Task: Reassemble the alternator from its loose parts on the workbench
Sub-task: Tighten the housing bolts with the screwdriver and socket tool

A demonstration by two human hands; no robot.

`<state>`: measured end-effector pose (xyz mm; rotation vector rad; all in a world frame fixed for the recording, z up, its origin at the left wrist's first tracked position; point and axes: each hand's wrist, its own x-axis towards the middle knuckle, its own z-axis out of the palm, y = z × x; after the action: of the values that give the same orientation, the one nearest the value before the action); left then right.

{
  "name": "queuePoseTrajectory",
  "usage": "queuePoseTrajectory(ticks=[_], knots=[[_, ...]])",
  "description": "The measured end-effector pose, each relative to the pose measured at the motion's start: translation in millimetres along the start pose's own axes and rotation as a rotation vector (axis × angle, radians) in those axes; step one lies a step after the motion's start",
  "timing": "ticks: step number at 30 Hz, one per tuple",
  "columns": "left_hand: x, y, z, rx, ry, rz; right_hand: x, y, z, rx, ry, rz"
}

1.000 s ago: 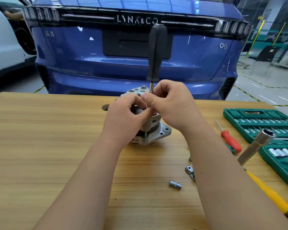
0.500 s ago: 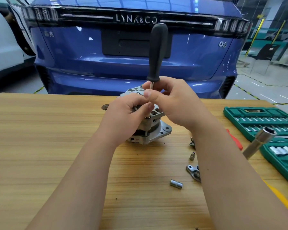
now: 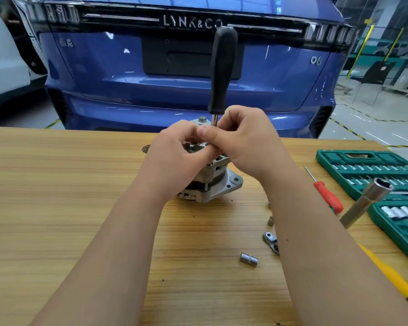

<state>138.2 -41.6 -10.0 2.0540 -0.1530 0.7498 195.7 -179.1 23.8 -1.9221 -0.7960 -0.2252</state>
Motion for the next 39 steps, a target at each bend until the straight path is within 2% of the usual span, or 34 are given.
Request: queuePoseTrajectory(ticks=[2,4,6,8,10,13,15,18,20,22,24,27,29,31,33,37,39], knots=[[1,0,0,0.012,0.013,0.004,0,-1,-3,0.003,-0.054,-0.016],[2,-2,-5,0.006,-0.083,0.0,0,-3,-6,0.02,-0.095,-0.046],[2,-3,-6,-0.031,-0.151,-0.015,0,-2,-2,0.01,-0.037,-0.043],[1,-2,-2,-0.014,-0.088,0.001,0,-2,3,-0.02,0.036,-0.008],[1,-1,1,0.011,-0.003,0.01,-1,-2,2,-0.028,0.018,-0.006],[0,-2,-3,0.015,-0.055,0.011,-1,-4,-6,0.025,-0.068,-0.039],[0,-2,-4,-0.007,-0.11,0.003,-1,-3,-5,0.057,-0.027,-0.028],[0,-1,3,0.047,-0.032,0.005,0,-1,2,0.041,0.042,0.003],[1,-1,5,0.067,0.027,0.016,-1,-2,-1,0.027,-0.019,0.002],[2,-2,2,0.07,-0.015,0.055,-1,-3,-7,0.063,-0.094,-0.01],[2,-2,0,0.054,-0.08,0.079,-1,-4,-8,0.078,-0.074,-0.015],[1,0,4,0.054,-0.039,0.071,0,-3,-1,0.04,0.01,0.032],[1,0,5,0.055,-0.012,0.073,0,-3,-1,0.01,-0.018,0.031],[1,0,3,0.051,-0.059,0.085,-1,-4,-7,0.002,-0.089,-0.002],[1,-1,2,0.048,-0.103,0.081,-1,-3,-7,0.007,-0.08,-0.009],[0,0,6,0.026,0.006,0.02,0,-2,3,-0.036,0.034,0.032],[1,-2,5,0.027,0.019,0.031,-1,-3,-1,-0.026,-0.007,0.02]])
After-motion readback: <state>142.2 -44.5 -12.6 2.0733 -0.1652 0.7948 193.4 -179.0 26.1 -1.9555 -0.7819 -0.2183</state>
